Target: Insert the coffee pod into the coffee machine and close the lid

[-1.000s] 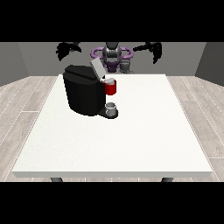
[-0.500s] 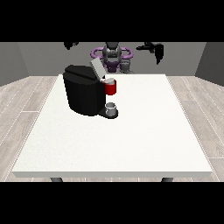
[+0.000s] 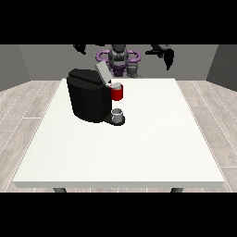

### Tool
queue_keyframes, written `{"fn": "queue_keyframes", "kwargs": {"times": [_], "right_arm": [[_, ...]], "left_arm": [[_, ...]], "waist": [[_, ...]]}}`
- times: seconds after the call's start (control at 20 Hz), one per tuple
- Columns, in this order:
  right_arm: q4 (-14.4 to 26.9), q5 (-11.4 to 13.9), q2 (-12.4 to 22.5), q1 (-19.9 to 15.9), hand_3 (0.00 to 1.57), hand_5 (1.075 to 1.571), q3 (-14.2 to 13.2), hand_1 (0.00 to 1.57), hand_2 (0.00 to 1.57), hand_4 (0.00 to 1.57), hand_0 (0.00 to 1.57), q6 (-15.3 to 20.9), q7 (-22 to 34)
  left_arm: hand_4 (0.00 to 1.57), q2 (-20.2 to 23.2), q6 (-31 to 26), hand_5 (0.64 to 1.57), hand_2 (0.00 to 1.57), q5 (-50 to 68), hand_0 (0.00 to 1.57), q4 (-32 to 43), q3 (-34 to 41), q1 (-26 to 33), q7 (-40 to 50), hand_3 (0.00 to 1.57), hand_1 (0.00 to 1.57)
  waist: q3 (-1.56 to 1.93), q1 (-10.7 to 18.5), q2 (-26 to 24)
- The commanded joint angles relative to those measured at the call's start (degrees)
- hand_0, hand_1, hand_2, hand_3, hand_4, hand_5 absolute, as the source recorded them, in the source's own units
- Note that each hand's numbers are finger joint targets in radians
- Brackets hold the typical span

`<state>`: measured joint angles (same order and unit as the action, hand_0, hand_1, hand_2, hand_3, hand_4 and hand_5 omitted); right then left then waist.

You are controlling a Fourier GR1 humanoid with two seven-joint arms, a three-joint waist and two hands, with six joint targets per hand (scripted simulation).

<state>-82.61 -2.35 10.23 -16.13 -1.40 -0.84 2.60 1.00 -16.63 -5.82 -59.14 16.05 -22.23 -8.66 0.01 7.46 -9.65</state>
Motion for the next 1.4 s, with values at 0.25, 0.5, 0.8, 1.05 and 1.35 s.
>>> {"fn": "queue_keyframes", "kwargs": {"times": [0.25,0.5,0.8,1.05,1.35], "right_arm": [[5.60,0.58,-2.43,-5.25,0.00,1.571,-0.90,0.00,0.00,0.00,0.00,0.52,-1.24],[10.65,-1.71,-0.82,-10.88,0.00,1.571,-5.15,0.00,0.00,0.00,0.00,-0.20,-2.05],[13.10,-0.40,-1.36,-9.83,0.00,1.571,-2.73,0.00,0.00,0.00,0.00,-3.86,-4.68],[14.86,3.50,-4.09,-15.41,0.00,1.571,-0.20,0.00,0.00,0.00,0.00,0.71,-1.43],[19.38,1.81,-1.13,-21.35,0.00,1.571,-3.83,0.00,0.00,0.00,0.00,-1.88,-2.51]], "left_arm": [[0.00,-0.96,4.79,1.571,0.00,3.53,0.00,-12.84,-5.77,3.55,7.18,0.00,0.00],[0.00,0.00,2.44,1.571,0.00,3.27,0.00,-16.52,-6.65,6.49,3.94,0.00,0.00],[0.00,2.03,3.26,1.571,0.00,5.26,0.00,-19.56,-6.06,11.75,3.76,0.00,0.00],[0.00,2.37,4.08,1.571,0.00,6.34,0.00,-18.40,-5.58,7.79,3.78,0.00,0.00],[0.00,4.45,5.01,1.571,0.00,6.58,0.00,-20.07,-5.34,5.73,5.92,0.00,0.00]], "waist": [[0.01,0.30,5.12],[0.01,2.07,9.73],[0.00,-1.48,9.10],[-0.01,-1.15,11.15],[-0.01,-0.33,13.97]]}}
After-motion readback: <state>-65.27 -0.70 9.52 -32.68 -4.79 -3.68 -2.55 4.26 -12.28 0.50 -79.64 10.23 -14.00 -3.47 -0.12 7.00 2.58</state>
